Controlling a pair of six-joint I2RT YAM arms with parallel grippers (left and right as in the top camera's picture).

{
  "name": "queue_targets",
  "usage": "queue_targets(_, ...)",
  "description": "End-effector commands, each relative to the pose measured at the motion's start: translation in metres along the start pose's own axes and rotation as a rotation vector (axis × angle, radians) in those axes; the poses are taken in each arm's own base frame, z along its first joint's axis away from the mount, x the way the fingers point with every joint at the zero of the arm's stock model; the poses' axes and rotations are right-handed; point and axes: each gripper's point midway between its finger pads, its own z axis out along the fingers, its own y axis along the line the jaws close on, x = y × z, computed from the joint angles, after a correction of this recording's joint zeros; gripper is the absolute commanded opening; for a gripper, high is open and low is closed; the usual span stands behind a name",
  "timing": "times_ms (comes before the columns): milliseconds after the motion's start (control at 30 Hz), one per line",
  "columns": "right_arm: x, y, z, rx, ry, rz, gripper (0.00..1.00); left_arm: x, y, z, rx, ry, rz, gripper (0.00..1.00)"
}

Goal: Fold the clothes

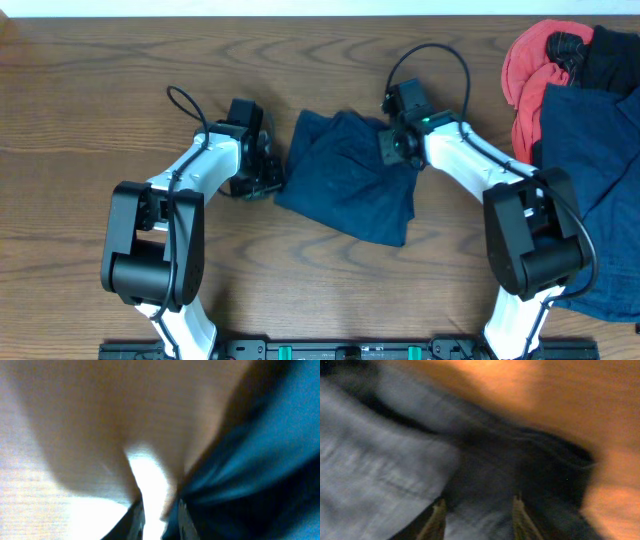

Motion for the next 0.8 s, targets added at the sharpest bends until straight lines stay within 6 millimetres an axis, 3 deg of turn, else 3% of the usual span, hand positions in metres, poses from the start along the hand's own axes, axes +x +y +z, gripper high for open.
queue_targets(0, -0.012, -0.02, -0.007, 0.059, -0.029, -0.057, 0.48, 0.022, 0.019, 0.009, -0.065, 0.078, -0.032, 0.29)
queue_targets(67, -0.021, -0.018, -0.017, 0.054, -0.046, -0.056, 0.54, 0.018, 0.015, -0.002, -0.054, 0.039, -0.01, 0.34)
queue_targets(167, -0.039, -0.016, -0.048, 0.048, -0.097, -0.053, 0.57, -0.005, -0.002, -0.03, 0.006, -0.113, 0.028, 0.41)
queue_targets(200, -0.045, -0.015, -0.061, 0.045, -0.121, -0.052, 0.58, -0.015, -0.008, -0.041, 0.031, -0.175, 0.044, 0.53)
queue_targets(267, -0.054, -0.014, -0.086, 0.039, -0.168, -0.049, 0.6, -0.038, -0.024, -0.064, 0.085, -0.312, 0.08, 0.86)
queue_targets(300, -0.059, -0.014, -0.1, 0.034, -0.198, -0.047, 0.61, -0.051, -0.033, -0.076, 0.116, -0.387, 0.1, 0.95)
queue_targets(400, -0.065, -0.013, -0.131, 0.026, -0.257, -0.044, 0.63, -0.077, -0.056, -0.098, 0.201, -0.528, 0.165, 0.98)
queue_targets(533, -0.059, -0.015, -0.15, 0.024, -0.259, -0.029, 0.64, -0.087, -0.08, -0.088, 0.317, -0.534, 0.259, 0.98)
queue_targets(767, -0.043, -0.017, -0.149, 0.031, -0.199, -0.017, 0.66, -0.076, -0.091, -0.028, 0.439, -0.354, 0.305, 0.98)
